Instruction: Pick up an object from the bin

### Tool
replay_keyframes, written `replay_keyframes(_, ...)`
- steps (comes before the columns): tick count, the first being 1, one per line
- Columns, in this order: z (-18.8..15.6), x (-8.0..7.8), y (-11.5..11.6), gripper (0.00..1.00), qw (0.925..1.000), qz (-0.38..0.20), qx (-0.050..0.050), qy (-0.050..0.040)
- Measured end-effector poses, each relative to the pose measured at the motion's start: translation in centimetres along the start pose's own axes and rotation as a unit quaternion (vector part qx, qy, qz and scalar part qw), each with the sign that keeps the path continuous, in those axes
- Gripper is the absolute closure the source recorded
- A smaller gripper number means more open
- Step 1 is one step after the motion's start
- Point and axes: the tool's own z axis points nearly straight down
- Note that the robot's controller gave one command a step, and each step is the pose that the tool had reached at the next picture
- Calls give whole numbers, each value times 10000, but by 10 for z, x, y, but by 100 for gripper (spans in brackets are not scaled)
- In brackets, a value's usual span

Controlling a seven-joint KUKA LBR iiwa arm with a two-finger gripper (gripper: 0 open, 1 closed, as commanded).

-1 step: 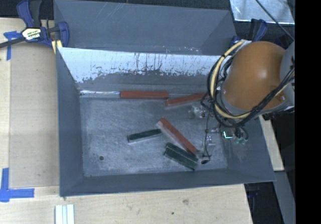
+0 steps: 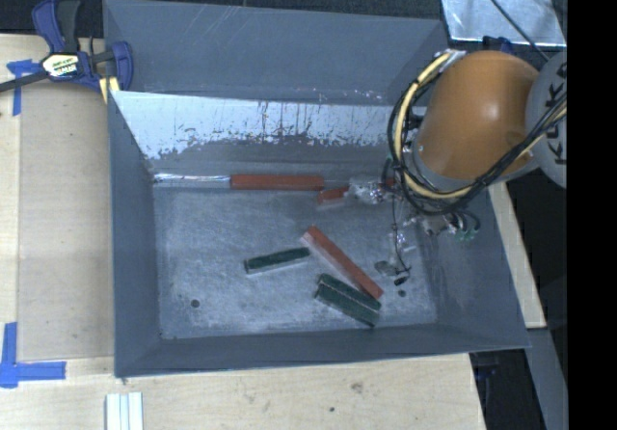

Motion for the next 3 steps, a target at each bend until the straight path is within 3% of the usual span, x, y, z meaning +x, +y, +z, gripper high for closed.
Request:
replay_keyframes(1,99,-52,79,0,9909,-1349,-26,33)
replay_keyframes(2,97,-53,77,100,9912,-1326,-13,18)
replay_keyframes(3,-55,-58,62,100,9876,-1568,-7,1)
